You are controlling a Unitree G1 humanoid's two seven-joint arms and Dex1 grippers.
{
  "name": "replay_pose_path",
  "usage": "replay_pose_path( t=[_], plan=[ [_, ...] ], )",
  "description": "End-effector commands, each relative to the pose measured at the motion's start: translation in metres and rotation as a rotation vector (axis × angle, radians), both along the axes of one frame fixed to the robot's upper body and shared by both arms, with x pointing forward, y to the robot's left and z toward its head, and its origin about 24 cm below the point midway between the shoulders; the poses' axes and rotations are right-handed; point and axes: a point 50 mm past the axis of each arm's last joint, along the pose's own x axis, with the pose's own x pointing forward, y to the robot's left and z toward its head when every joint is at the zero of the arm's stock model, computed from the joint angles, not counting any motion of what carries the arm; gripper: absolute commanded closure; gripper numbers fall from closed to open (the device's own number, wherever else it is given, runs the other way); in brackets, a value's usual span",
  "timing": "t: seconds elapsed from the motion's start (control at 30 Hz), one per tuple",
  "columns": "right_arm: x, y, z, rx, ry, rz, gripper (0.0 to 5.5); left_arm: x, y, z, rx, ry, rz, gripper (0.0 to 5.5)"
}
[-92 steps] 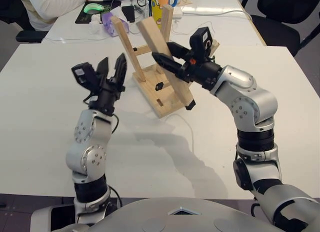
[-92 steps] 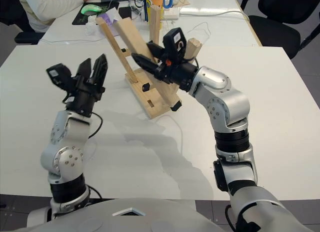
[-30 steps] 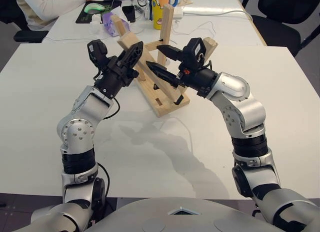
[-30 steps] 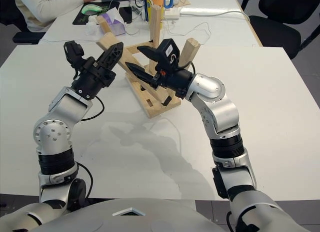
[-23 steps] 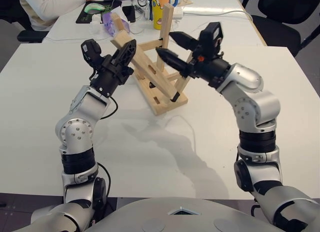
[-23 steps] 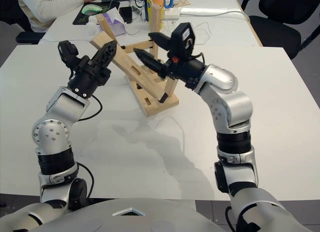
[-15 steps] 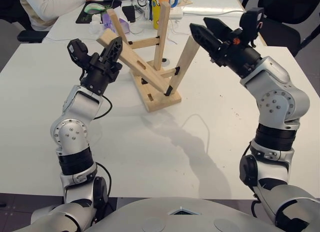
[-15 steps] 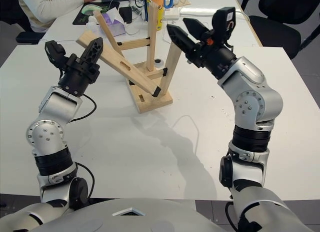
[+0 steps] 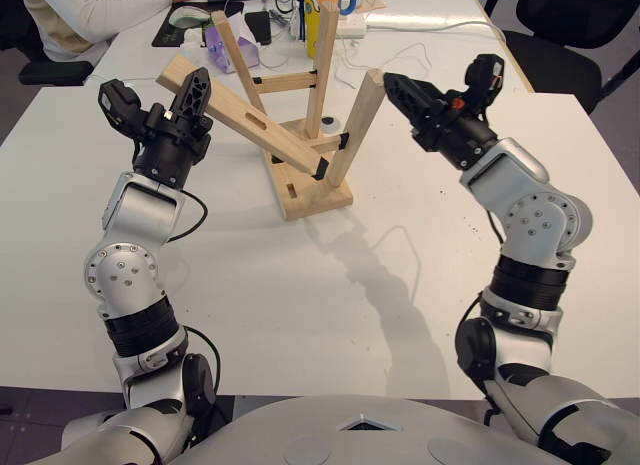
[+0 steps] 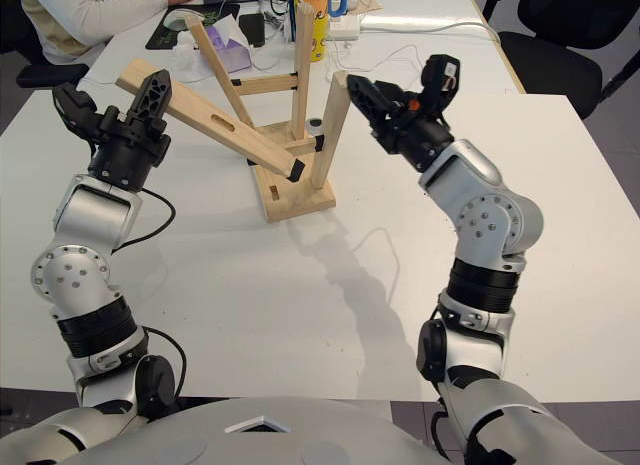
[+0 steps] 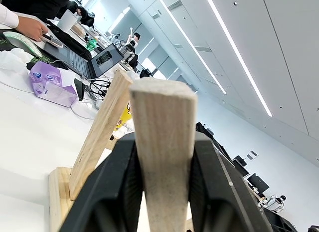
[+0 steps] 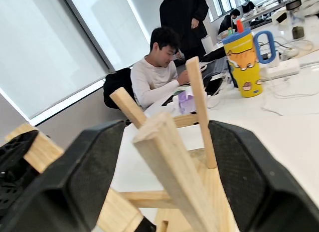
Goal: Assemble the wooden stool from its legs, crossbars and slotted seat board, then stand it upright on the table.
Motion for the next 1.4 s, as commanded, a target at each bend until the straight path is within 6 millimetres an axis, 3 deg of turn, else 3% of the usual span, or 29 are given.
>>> replay_pose_path(
  t=[0.03, 0.33, 0.53, 0.67, 0.8, 0.9, 1.07, 1.27, 1.4],
  plan=[
    [0.002, 0.010, -0.001, -0.040, 0.020, -0.022, 2.38, 0.000, 0.000, 0.002, -0.008, 0.000, 0.010, 4.46],
    [0.022, 0.029, -0.012, -0.228, 0.016, -0.126, 2.38, 0.000, -0.003, 0.003, -0.020, -0.007, 0.005, 4.46],
    [0.033, 0.025, -0.022, -0.310, 0.093, -0.254, 3.35, -0.001, -0.005, 0.008, -0.014, -0.027, 0.026, 4.46],
    [0.034, 0.023, -0.025, -0.328, 0.139, -0.315, 3.95, -0.004, -0.004, 0.024, -0.057, -0.094, 0.052, 4.46],
    [0.036, 0.019, -0.022, -0.310, 0.147, -0.388, 4.34, -0.006, 0.012, 0.045, -0.159, -0.160, 0.143, 4.46],
    [0.038, 0.017, -0.020, -0.297, 0.148, -0.419, 4.35, -0.005, 0.029, 0.047, -0.209, -0.144, 0.234, 4.46],
    [0.035, 0.013, -0.019, -0.261, 0.149, -0.488, 4.35, -0.009, 0.056, 0.015, -0.181, 0.020, 0.393, 4.46],
    [0.028, 0.024, -0.021, -0.280, 0.128, -0.491, 4.35, -0.010, 0.039, -0.030, -0.135, 0.212, 0.401, 4.46],
    [0.022, 0.033, -0.025, -0.297, 0.121, -0.472, 4.37, -0.004, 0.023, -0.043, -0.197, 0.276, 0.394, 4.46]
  ],
)
